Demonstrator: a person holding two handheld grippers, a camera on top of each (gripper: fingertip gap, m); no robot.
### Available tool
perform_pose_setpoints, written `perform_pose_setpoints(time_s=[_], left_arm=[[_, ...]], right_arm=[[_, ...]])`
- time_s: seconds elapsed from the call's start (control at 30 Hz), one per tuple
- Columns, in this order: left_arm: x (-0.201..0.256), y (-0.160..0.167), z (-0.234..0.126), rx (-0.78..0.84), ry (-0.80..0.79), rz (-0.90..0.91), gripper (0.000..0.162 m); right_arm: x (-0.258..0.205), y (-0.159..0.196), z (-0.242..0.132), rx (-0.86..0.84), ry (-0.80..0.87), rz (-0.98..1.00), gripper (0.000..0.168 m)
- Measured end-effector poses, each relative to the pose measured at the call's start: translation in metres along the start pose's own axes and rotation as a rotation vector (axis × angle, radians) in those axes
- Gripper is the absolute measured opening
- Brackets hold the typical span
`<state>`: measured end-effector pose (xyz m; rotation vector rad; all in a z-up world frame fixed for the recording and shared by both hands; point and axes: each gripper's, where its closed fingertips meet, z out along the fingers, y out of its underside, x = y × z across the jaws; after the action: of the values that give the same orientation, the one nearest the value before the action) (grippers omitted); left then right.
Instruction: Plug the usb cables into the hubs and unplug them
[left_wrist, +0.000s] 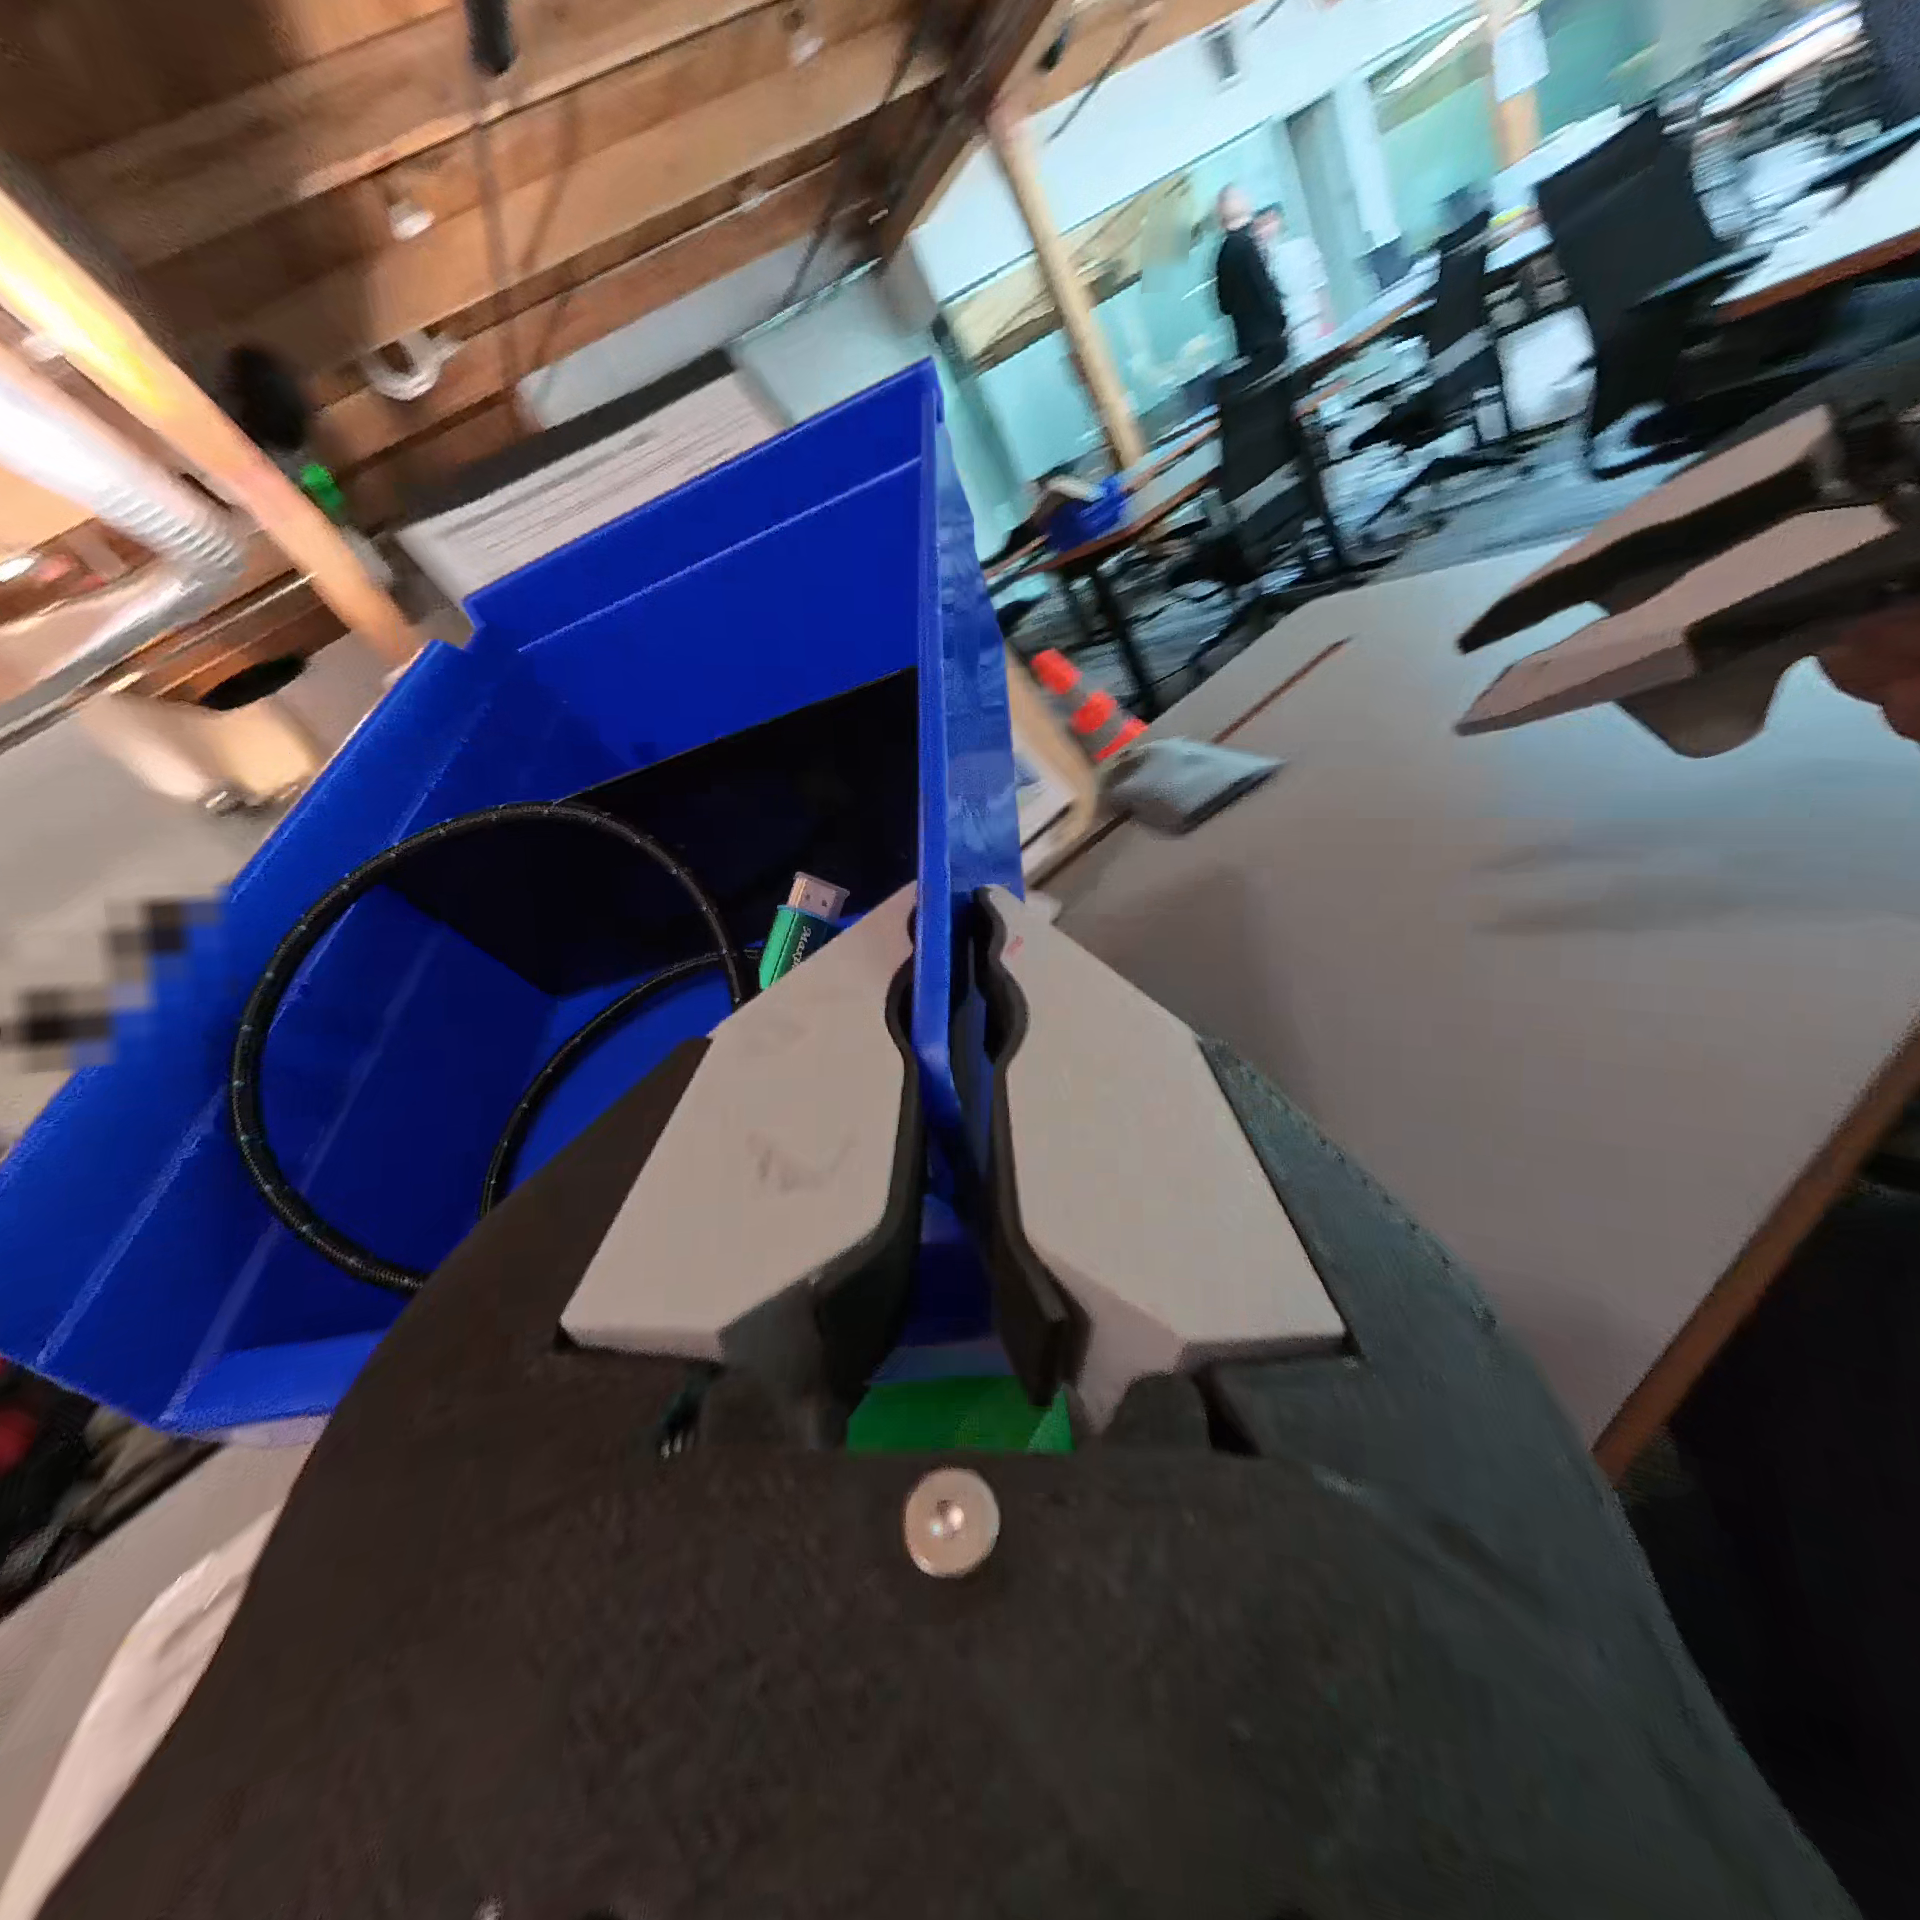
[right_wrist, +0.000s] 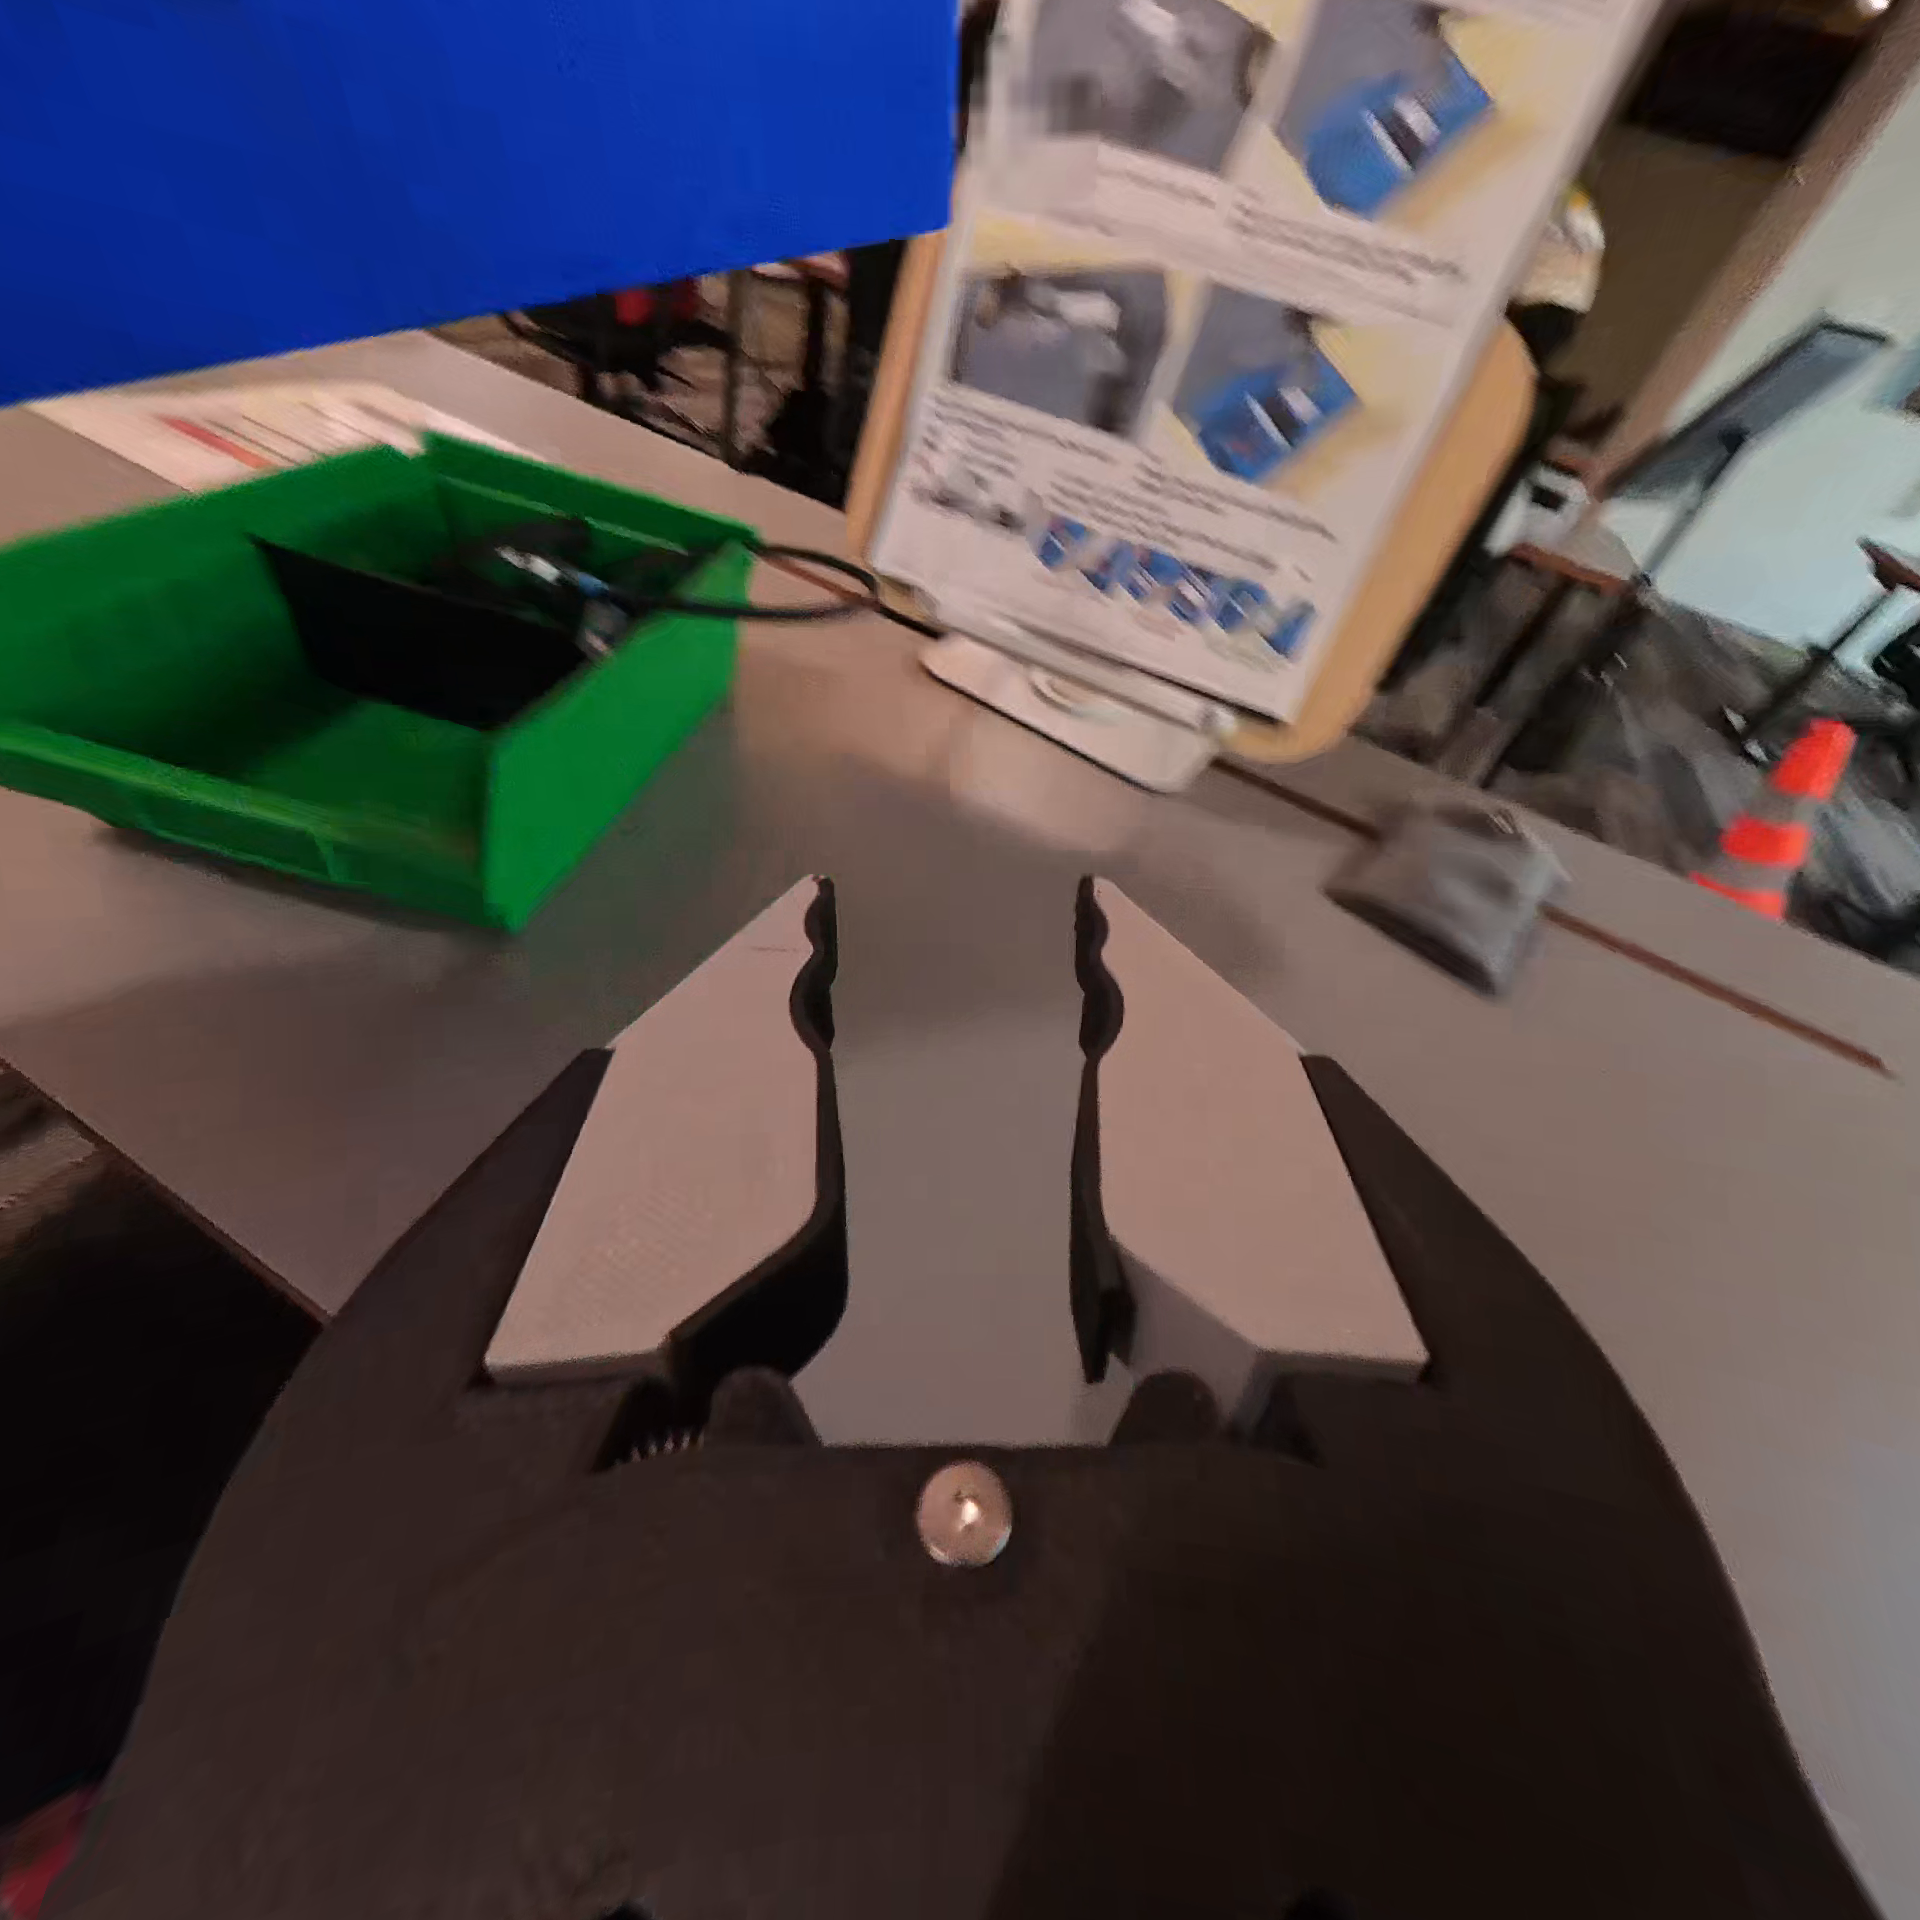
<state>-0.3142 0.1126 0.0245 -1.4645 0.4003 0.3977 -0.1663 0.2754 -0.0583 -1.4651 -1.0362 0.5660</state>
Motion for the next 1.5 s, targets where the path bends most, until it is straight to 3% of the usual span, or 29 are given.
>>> perform_pose_setpoints(time_s=[0.13,0.3,0.47,0.53,0.57,0.63,0.73,0.77,0.87,0.97,1.03,1.07,1.1,1.13,1.2,1.33,1.37,1.43,1.5], left_arm=[[0.113,-0.017,0.070,0.057,0.213,0.042,0.003],[0.241,0.010,0.147,0.002,0.400,0.061,0.003],[0.307,0.056,0.215,-0.177,0.530,0.084,0.003],[0.317,0.057,0.224,-0.223,0.596,-0.061,0.006],[0.315,0.055,0.224,-0.242,0.605,-0.134,0.005],[0.297,0.055,0.214,-0.238,0.560,-0.119,0.036],[0.253,0.058,0.182,-0.162,0.430,-0.040,0.060],[0.232,0.063,0.171,-0.147,0.361,-0.019,0.050],[0.154,0.084,0.143,-0.140,0.097,0.006,0.057],[0.112,0.119,0.116,-0.273,0.085,-0.071,0.064],[0.085,0.139,0.099,-0.324,0.059,-0.114,0.064],[0.071,0.150,0.091,-0.349,0.035,-0.123,0.064],[0.059,0.161,0.082,-0.374,0.015,-0.131,0.064],[0.049,0.171,0.075,-0.395,0.004,-0.143,0.064],[0.035,0.185,0.061,-0.423,-0.005,-0.176,0.065],[0.003,0.213,0.038,-0.478,-0.078,-0.143,0.067],[-0.007,0.222,0.033,-0.489,-0.098,-0.132,0.067],[-0.029,0.235,0.026,-0.488,-0.147,-0.109,0.059],[-0.061,0.244,0.020,-0.471,-0.219,-0.120,0.062]], right_arm=[[0.060,0.048,-0.047,-0.081,0.102,0.050,0.044],[0.107,0.100,-0.077,-0.176,0.193,0.130,0.044],[0.117,0.126,-0.081,-0.231,0.207,0.150,0.045],[0.117,0.127,-0.078,-0.251,0.205,0.130,0.045],[0.114,0.123,-0.075,-0.251,0.195,0.124,0.046],[0.103,0.112,-0.067,-0.234,0.160,0.109,0.046],[0.078,0.091,-0.049,-0.209,0.105,0.049,0.038],[0.068,0.088,-0.040,-0.223,0.093,0.029,0.035],[0.022,0.084,-0.009,-0.292,-0.004,-0.024,0.030],[0.004,0.095,0.018,-0.381,0.022,-0.170,0.030],[0.026,0.103,0.022,-0.434,0.174,-0.320,0.021],[0.040,0.115,0.019,-0.501,0.220,-0.378,0.026],[0.049,0.129,0.013,-0.556,0.223,-0.402,0.045],[0.057,0.135,0.007,-0.563,0.211,-0.395,0.043],[0.085,0.147,-0.013,-0.602,0.232,-0.352,0.044],[0.194,0.167,-0.061,-0.697,0.513,-0.248,0.024],[0.212,0.169,-0.070,-0.700,0.558,-0.206,0.028],[0.221,0.166,-0.081,-0.668,0.561,-0.095,0.031],[0.200,0.149,-0.077,-0.524,0.472,0.000,0.031]])
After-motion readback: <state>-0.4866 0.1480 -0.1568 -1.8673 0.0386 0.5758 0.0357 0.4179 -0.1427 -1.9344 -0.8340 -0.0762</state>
